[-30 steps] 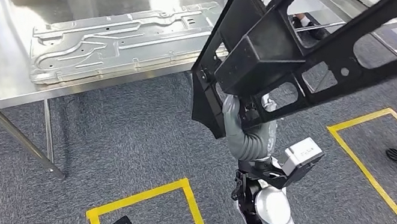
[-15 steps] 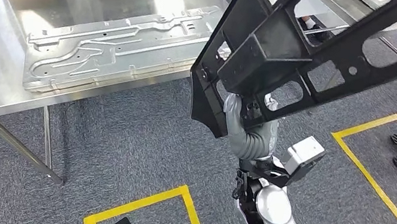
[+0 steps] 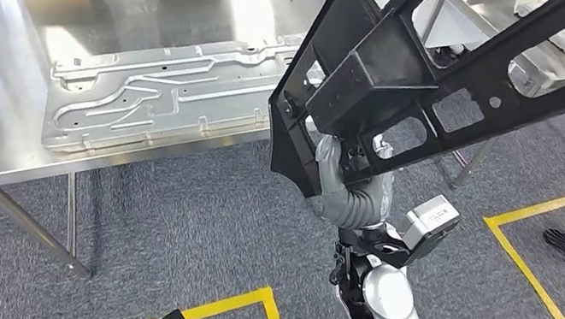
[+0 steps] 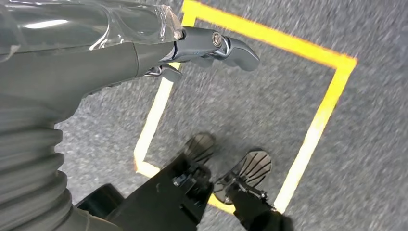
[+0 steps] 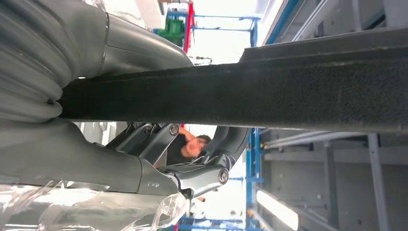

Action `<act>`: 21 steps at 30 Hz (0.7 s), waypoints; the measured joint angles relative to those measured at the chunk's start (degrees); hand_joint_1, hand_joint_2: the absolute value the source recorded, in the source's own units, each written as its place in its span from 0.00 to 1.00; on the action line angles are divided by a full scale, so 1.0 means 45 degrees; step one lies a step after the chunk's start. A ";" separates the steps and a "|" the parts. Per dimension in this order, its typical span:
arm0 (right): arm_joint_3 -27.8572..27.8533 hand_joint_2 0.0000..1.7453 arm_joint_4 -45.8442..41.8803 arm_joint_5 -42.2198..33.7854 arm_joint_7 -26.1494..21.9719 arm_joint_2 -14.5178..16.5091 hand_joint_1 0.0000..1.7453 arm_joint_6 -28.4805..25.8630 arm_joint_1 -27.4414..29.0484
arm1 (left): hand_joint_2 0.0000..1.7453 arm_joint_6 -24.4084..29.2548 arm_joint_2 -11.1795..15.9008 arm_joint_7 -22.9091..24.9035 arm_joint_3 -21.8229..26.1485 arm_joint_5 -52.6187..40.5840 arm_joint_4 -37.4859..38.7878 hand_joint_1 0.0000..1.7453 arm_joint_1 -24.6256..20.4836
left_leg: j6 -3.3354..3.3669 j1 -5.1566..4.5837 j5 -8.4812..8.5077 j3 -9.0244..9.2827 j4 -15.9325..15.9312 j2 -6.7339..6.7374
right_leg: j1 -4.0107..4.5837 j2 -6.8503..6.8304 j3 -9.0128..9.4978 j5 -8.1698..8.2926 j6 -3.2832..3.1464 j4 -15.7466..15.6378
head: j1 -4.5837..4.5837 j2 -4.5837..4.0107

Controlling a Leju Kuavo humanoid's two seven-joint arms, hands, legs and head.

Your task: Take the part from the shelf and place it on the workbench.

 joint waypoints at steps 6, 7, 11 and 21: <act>0.0011 1.00 -0.0007 -0.0007 -0.0005 0.0017 1.00 0.0008 -0.0022 | 1.00 0.0017 0.0010 -0.0006 0.0000 0.0002 0.0000 0.00 -0.0057 | -0.0386 0.0073 -0.0329 -0.0678 0.1744 0.0131 | 0.0006 -0.0001 0.0483 -0.0097 -0.0577 -0.0315 | -0.0029 -0.0001; 0.0010 1.00 -0.0006 -0.0006 -0.0006 0.0017 1.00 0.0010 -0.0022 | 1.00 0.0016 0.0009 -0.0009 0.0000 0.0005 0.0000 0.00 -0.0049 | -0.0459 0.0109 -0.0604 -0.1242 0.2605 0.0146 | 0.0005 -0.0003 0.0597 -0.0213 -0.0612 -0.0314 | -0.0035 -0.0001; 0.0010 1.00 0.0002 -0.0006 -0.0001 0.0018 1.00 0.0013 -0.0016 | 1.00 0.0016 0.0008 -0.0001 0.0000 0.0021 0.0000 0.00 0.0043 | -0.0566 0.0217 -0.1415 -0.2708 0.3660 0.0166 | 0.0005 0.0012 0.1241 -0.0773 -0.0582 -0.0314 | -0.0039 -0.0001; 0.0010 1.00 0.0040 -0.0002 -0.0007 0.0027 1.00 0.0023 -0.0075 | 1.00 0.0046 0.0012 0.0064 0.0006 0.0132 0.0005 0.00 0.0014 | 0.0176 0.0032 0.1224 -0.1184 -0.0047 0.0272 | 0.0015 0.0028 0.1650 -0.1613 -0.0064 0.1029 | 0.0001 0.0001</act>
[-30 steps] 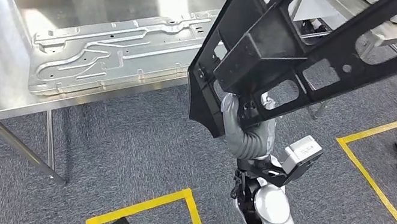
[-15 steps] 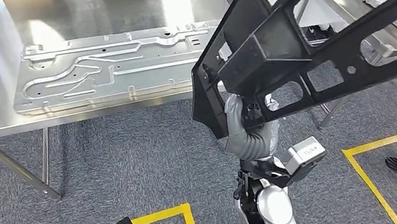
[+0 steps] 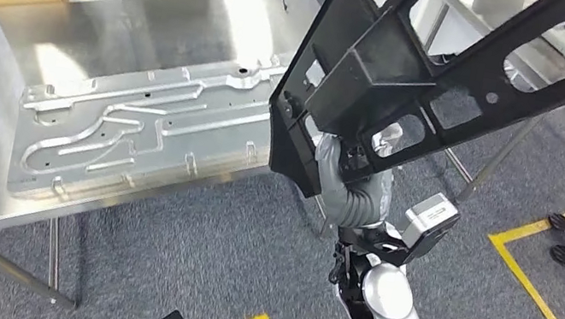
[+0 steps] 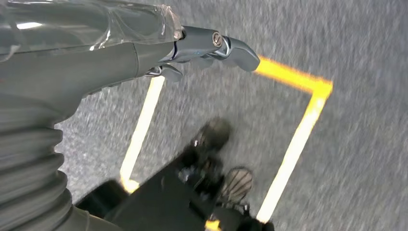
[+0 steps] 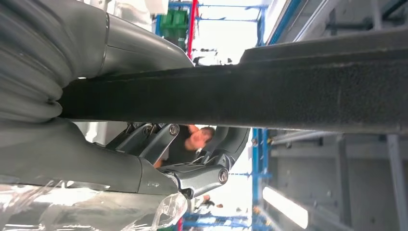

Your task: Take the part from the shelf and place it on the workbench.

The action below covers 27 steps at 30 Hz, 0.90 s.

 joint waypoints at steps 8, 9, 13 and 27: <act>0.0000 1.00 0.0028 -0.0073 0.0011 -0.0017 1.00 0.0000 0.0030 | 1.00 -0.0018 -0.0034 0.0001 0.0000 0.0015 0.0000 0.00 0.0053 | 0.0061 -0.0075 -0.1181 0.1277 0.0008 -0.0197 | 0.0154 0.0019 -0.1897 0.0894 -0.0172 -0.0184 | 0.0063 -0.0002; 0.0002 1.00 0.0035 -0.0074 0.0014 -0.0018 1.00 0.0000 0.0026 | 1.00 -0.0018 -0.0044 0.0003 0.0001 0.0020 -0.0001 0.00 0.0057 | 0.0013 -0.0090 -0.1351 0.1370 -0.0017 -0.0210 | 0.0184 0.0029 -0.1725 0.1509 -0.0227 -0.0908 | 0.0069 -0.0002; 0.0015 1.00 0.0044 0.0126 0.0132 -0.0007 1.00 -0.0031 -0.0011 | 1.00 -0.0022 -0.0053 0.0029 -0.0001 0.0030 0.0000 0.00 0.0022 | -0.0210 -0.0136 -0.1518 0.1620 0.0153 -0.0218 | 0.0183 0.0009 -0.1399 0.1905 -0.0432 -0.1570 | 0.0064 0.0000; 0.0165 1.00 0.0254 0.0832 0.0658 0.0000 1.00 -0.0312 -0.0220 | 1.00 0.0026 -0.0035 0.0151 -0.0005 0.0043 0.0006 0.00 0.0066 | -0.0422 0.0008 0.0348 -0.0770 0.0131 0.0819 | 0.0149 -0.0974 0.0377 0.0374 -0.0082 -0.1685 | 0.0023 -0.0001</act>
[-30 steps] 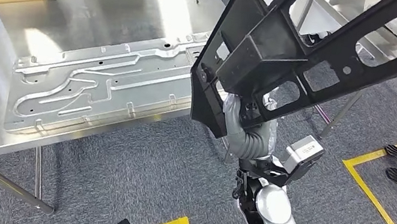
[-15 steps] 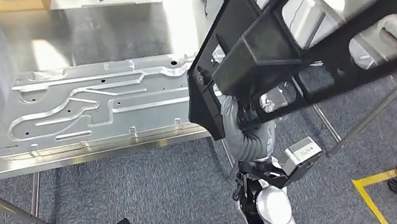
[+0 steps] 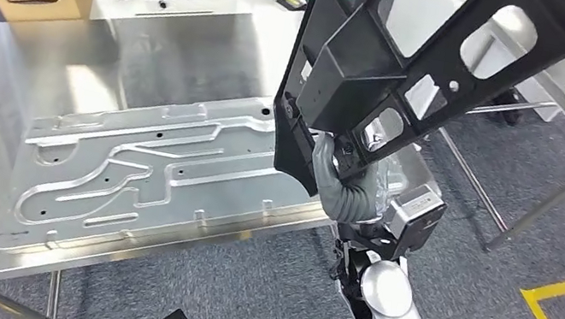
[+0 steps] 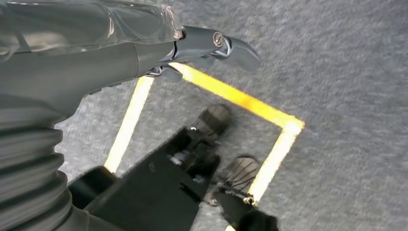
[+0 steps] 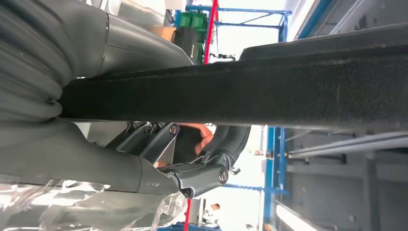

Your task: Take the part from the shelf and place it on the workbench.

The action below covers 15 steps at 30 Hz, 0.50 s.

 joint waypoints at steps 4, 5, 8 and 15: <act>0.0019 1.00 0.0024 0.0000 0.0017 -0.0011 1.00 0.0045 -0.0098 | 1.00 0.0017 0.0009 0.0028 0.0004 -0.0001 -0.0001 0.00 -0.0033 | 0.0346 0.0070 -0.0031 0.0213 -0.0041 -0.0636 | -0.0110 0.0513 -0.0466 -0.0869 0.0189 0.1311 | 0.0058 0.0000; 0.0021 1.00 0.0039 0.0000 0.0018 -0.0015 1.00 0.0058 -0.0100 | 1.00 0.0018 0.0008 0.0032 0.0004 -0.0002 -0.0001 0.00 -0.0054 | 0.0431 0.0056 -0.0076 0.0256 -0.0040 -0.0791 | -0.0100 0.0721 -0.0991 -0.1275 0.0192 0.2298 | 0.0077 -0.0001; 0.0024 1.00 0.0137 -0.0002 0.0028 -0.0029 1.00 0.0084 -0.0062 | 1.00 0.0013 0.0007 0.0039 0.0002 -0.0005 -0.0001 0.00 -0.0049 | 0.0525 -0.0008 -0.0192 0.0382 -0.0036 -0.1352 | -0.0071 0.0905 -0.2370 -0.1536 0.0175 0.4181 | 0.0101 -0.0001; 0.0043 1.00 0.0248 -0.0002 0.0033 -0.0032 1.00 0.0087 -0.0122 | 1.00 0.0021 -0.0019 0.0050 0.0002 -0.0005 0.0000 0.00 -0.0011 | 0.0226 0.0004 -0.0459 0.0565 -0.0001 -0.2465 | -0.0029 0.1702 -0.1015 0.0738 -0.0174 0.0174 | 0.0079 -0.0001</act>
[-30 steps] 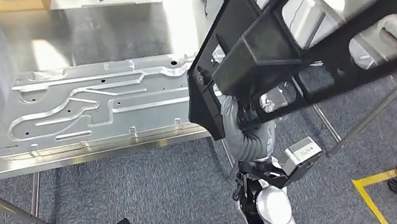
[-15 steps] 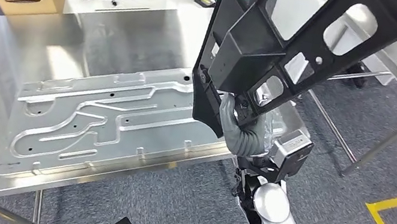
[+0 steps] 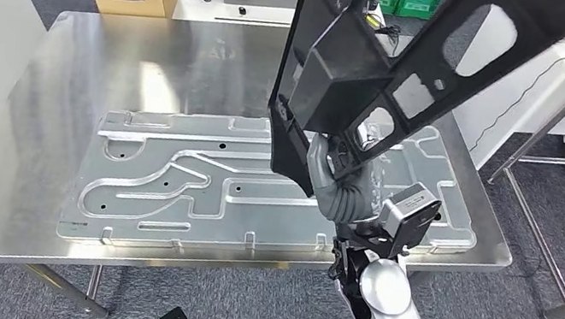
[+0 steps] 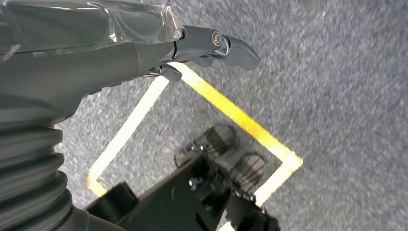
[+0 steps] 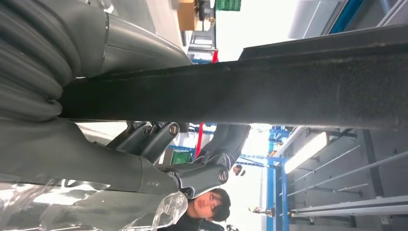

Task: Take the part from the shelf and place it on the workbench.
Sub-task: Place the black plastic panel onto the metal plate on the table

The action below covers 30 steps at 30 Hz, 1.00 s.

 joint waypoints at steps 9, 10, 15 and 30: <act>0.0067 1.00 0.0169 -0.0062 0.0021 0.0033 1.00 0.0040 -0.0057 | 1.00 0.0021 0.0040 0.0080 -0.0007 0.0004 -0.0001 0.00 0.0056 | -0.0749 0.0311 -0.1268 -0.2101 0.3688 0.1560 | -0.0168 -0.1082 0.0384 -0.0267 -0.0154 -0.0124 | -0.0078 0.0000; 0.0069 1.00 0.0183 -0.0117 0.0024 0.0033 1.00 0.0040 -0.0053 | 1.00 0.0033 0.0046 0.0083 -0.0007 0.0005 -0.0001 0.00 0.0063 | -0.0801 0.0362 -0.0803 -0.1757 0.2918 0.1613 | -0.0202 -0.1140 0.0449 -0.0318 -0.0095 -0.0122 | -0.0078 0.0000; 0.0072 1.00 0.0194 -0.0355 0.0024 0.0032 1.00 0.0015 -0.0050 | 1.00 0.0067 0.0049 0.0131 -0.0009 0.0000 -0.0001 0.00 0.0026 | -0.0617 0.0331 0.0204 -0.0300 0.0048 0.1851 | -0.0122 -0.1207 0.0609 -0.0555 0.0135 -0.0068 | -0.0057 0.0000; 0.0079 1.00 0.0334 -0.0652 -0.0046 0.0028 1.00 -0.0353 -0.0036 | 1.00 0.0086 0.0046 0.0140 -0.0009 0.0078 -0.0001 0.00 0.0001 | -0.0398 0.0256 0.0134 -0.0334 0.0077 0.1766 | -0.0133 -0.1212 0.0725 -0.0472 0.0345 -0.0333 | -0.0033 0.0000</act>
